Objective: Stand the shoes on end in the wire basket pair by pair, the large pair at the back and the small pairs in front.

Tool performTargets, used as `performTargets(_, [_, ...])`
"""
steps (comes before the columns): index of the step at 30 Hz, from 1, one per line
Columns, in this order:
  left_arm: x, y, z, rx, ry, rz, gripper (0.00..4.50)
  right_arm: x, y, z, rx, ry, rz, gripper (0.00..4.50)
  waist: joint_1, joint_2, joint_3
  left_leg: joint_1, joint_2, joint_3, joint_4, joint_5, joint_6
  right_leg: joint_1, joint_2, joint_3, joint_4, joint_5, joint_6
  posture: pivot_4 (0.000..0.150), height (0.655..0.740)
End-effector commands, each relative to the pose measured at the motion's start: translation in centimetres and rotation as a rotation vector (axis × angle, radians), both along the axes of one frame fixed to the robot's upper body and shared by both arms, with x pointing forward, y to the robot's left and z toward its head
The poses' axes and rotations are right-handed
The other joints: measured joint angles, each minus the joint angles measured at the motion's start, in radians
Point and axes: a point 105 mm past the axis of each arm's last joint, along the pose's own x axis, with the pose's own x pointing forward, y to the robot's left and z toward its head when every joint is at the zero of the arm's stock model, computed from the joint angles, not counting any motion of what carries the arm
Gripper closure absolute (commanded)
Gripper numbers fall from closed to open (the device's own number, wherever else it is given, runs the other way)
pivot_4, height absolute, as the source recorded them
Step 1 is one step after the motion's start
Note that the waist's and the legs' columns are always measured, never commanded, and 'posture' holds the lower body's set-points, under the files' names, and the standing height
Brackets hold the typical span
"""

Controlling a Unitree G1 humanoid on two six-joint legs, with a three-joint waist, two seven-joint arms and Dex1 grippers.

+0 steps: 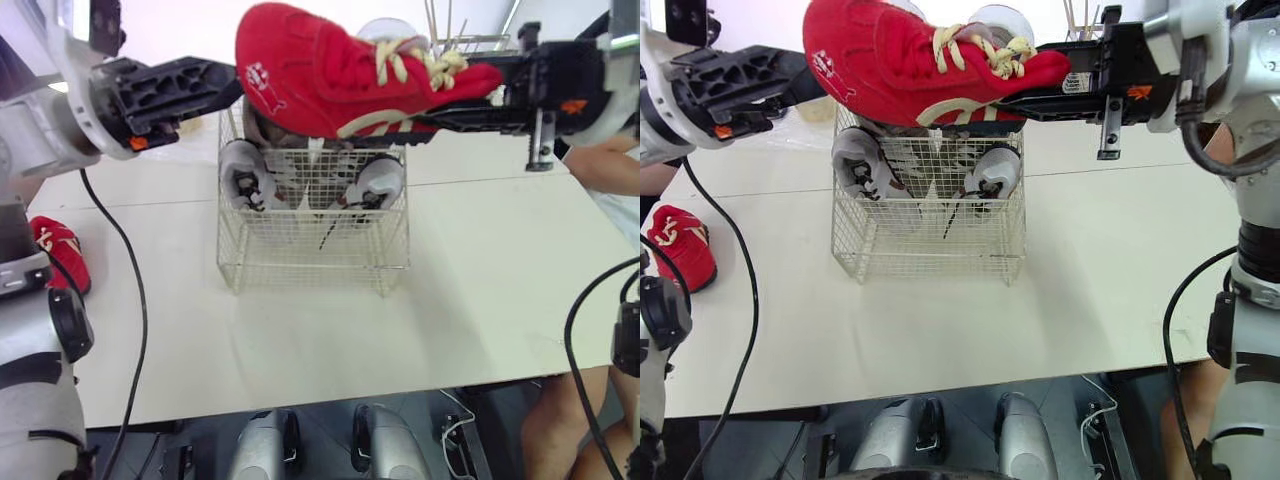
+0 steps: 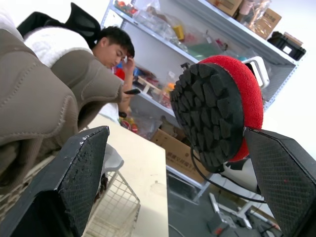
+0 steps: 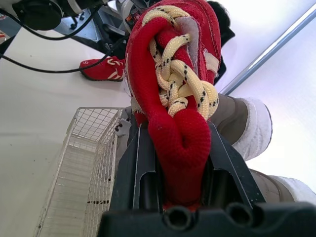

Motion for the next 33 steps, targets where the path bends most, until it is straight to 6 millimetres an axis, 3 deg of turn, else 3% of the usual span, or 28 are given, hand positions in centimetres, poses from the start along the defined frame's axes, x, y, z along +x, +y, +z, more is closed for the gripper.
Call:
performTargets(1, [-1.9, -0.5, 1.4, 0.011, -0.083, -0.047, 0.00, -0.2, 1.0, 0.6, -0.045, -0.085, 0.045, 4.07, -0.002, 0.000, 0.000, 0.000, 0.000, 0.000, 0.000, 0.000, 0.000, 0.000, 0.000, 0.000, 0.000, 0.000, 0.000, 0.150, 0.7400])
performTargets(10, [-2.4, 0.3, 0.8, 0.017, -0.074, -0.005, 0.00, 1.3, -0.7, 2.1, -0.028, -0.147, -0.028, 4.07, -0.001, 0.000, 0.000, 0.000, 0.000, 0.000, 0.000, 0.000, 0.000, 0.000, 0.000, 0.000, 0.000, 0.000, 0.000, 0.150, 0.7400])
performTargets(19, [-1.5, -0.4, 0.6, -0.007, -0.057, -0.012, 0.00, -0.7, 2.2, 1.5, -0.071, -0.137, 0.121, 4.07, -0.001, 0.000, 0.000, 0.000, 0.000, 0.000, 0.000, 0.000, -0.001, 0.000, 0.000, 0.000, 0.001, 0.000, 0.000, 0.150, 0.7400])
performTargets(30, [-1.5, -1.4, -0.5, 0.026, -0.030, -0.047, 0.00, -0.7, 3.7, 0.7, -0.101, -0.167, 0.159, 4.07, -0.001, 0.000, 0.000, 0.000, 0.000, 0.000, 0.000, 0.000, -0.001, 0.000, 0.000, 0.000, 0.001, 0.000, 0.000, 0.150, 0.7400])
performTargets(33, [-1.6, -1.3, -0.7, 0.029, -0.022, -0.054, 1.26, -0.7, 3.6, 0.8, -0.098, -0.168, 0.157, 4.07, -0.001, 0.000, 0.000, 0.000, 0.000, 0.000, 0.000, 0.000, -0.001, 0.000, 0.000, 0.000, 0.001, 0.000, 0.000, 0.150, 0.7400])
